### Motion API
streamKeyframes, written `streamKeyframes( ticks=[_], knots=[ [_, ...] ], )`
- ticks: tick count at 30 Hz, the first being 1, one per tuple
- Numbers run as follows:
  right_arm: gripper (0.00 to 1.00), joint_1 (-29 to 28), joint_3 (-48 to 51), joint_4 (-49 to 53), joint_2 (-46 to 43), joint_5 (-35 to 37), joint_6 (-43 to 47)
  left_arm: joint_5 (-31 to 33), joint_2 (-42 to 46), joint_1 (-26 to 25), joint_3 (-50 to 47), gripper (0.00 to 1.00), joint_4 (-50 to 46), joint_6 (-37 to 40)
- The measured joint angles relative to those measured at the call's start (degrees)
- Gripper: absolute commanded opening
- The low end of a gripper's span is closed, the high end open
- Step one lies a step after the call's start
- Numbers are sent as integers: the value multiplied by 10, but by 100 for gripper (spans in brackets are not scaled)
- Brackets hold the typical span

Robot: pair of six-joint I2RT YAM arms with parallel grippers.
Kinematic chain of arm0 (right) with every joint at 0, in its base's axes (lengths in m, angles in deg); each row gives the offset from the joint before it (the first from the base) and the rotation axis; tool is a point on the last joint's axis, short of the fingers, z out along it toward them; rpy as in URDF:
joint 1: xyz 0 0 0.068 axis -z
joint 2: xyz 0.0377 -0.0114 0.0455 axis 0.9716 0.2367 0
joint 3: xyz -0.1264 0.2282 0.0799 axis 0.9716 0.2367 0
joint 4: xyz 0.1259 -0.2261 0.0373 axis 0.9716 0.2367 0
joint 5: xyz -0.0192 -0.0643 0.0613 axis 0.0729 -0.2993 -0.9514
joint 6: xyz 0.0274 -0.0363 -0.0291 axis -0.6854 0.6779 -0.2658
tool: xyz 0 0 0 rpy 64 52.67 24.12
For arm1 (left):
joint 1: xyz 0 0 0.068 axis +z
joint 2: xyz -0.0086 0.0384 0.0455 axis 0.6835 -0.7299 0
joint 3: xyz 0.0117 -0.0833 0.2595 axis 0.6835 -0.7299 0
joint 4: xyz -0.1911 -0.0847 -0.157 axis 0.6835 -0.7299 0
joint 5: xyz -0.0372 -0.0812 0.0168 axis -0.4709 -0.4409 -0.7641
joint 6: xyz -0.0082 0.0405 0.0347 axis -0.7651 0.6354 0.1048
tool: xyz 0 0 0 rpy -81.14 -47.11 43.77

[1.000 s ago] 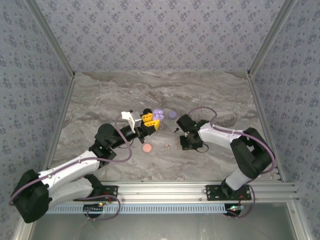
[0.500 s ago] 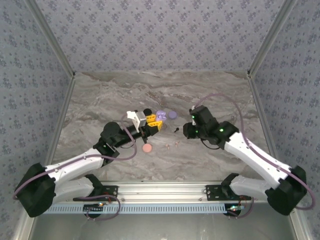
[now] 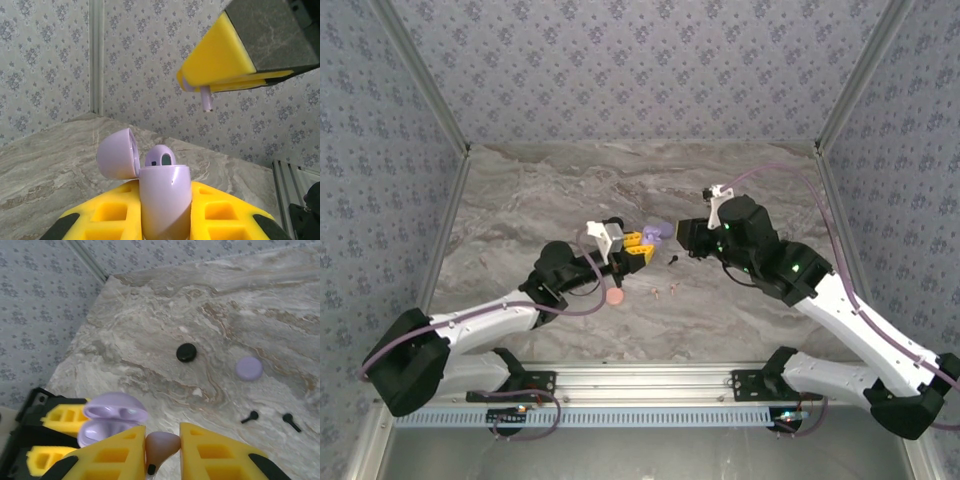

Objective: Insert wireless bluetooth earbuds into charging case

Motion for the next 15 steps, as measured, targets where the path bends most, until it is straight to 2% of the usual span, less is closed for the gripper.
streamKeyframes(
  ticks=[15],
  knots=[
    [23,-25,-6,-50,33,14,-22,-2,-11,-5,13,0,14,-5]
  ],
)
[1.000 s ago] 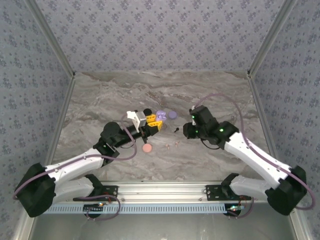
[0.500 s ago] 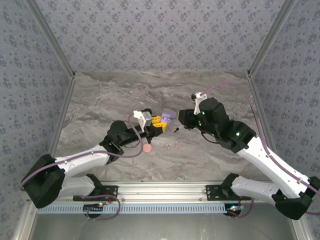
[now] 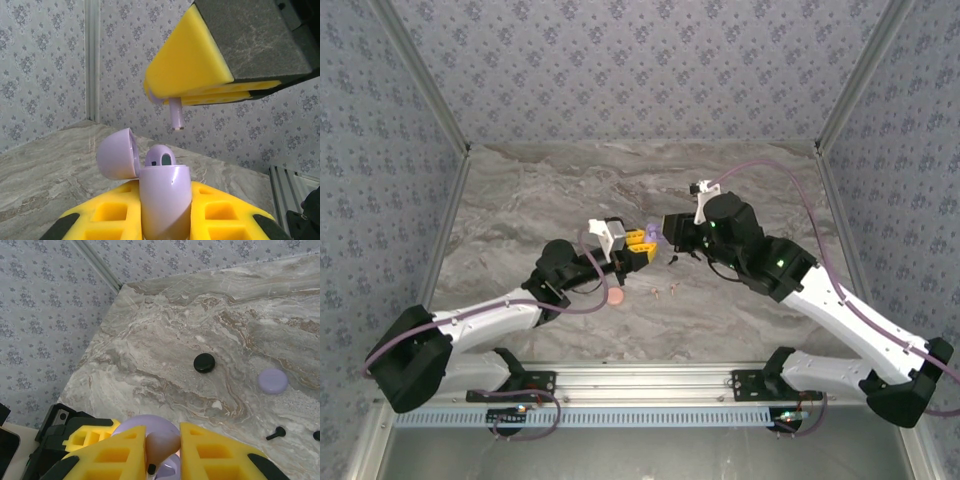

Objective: Insert wireless bluetooth earbuds into charging case

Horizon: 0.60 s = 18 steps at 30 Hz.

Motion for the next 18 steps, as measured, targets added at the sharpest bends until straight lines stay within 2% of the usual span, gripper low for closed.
streamKeyframes(
  ticks=[18],
  knots=[
    [22,-1,33,-19,5,-4,-30,0,0,0,1,0,4,-4]
  ],
)
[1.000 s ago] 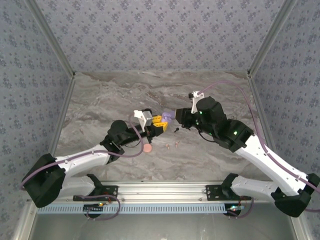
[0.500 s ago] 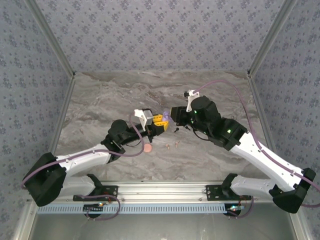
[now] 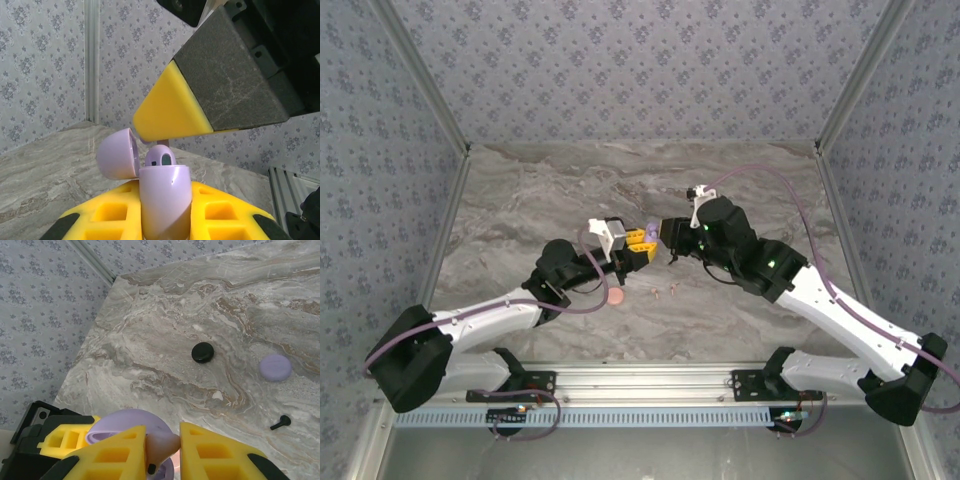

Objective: Insert wireless bluetooth earbuds into charging case

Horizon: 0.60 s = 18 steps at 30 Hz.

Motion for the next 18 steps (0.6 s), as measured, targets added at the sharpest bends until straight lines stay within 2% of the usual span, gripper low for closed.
streamKeyframes(
  ticks=[18],
  knots=[
    [23,-3,14,-26,-12,-27,-19,0,0,0,0,0,11,-2]
  ],
)
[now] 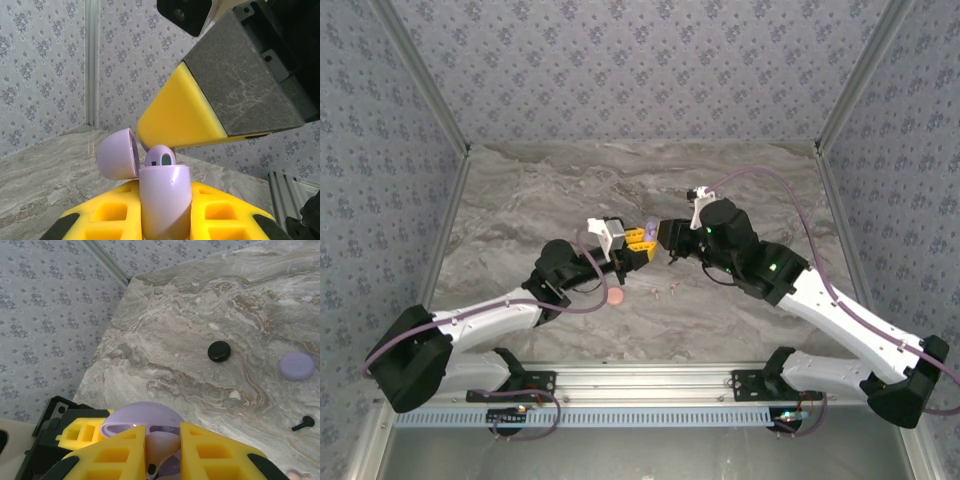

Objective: Insert wireless bluetooth earbuds into charging case

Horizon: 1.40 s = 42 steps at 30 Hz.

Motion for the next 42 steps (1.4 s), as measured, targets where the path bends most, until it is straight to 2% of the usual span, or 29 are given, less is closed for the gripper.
streamKeyframes(
  ticks=[13,25,31,34,38,40,42],
  knots=[
    [27,1,13,-16,-5,-8,-13,0,0,0,0,0,3,-9],
    [31,17,17,-39,-9,-47,-15,4,0,0,0,0,24,-19],
    [55,24,17,-39,-23,-54,-4,4,0,0,0,0,38,-19],
    [74,36,22,-43,-43,-83,15,4,0,0,0,0,39,-19],
    [93,84,52,-71,-86,-141,41,4,3,0,0,0,39,-20],
    [100,108,68,-89,-97,-175,44,4,8,0,0,0,39,-22],
    [100,120,78,-100,-96,-202,43,4,14,0,0,0,40,-24]
  ],
)
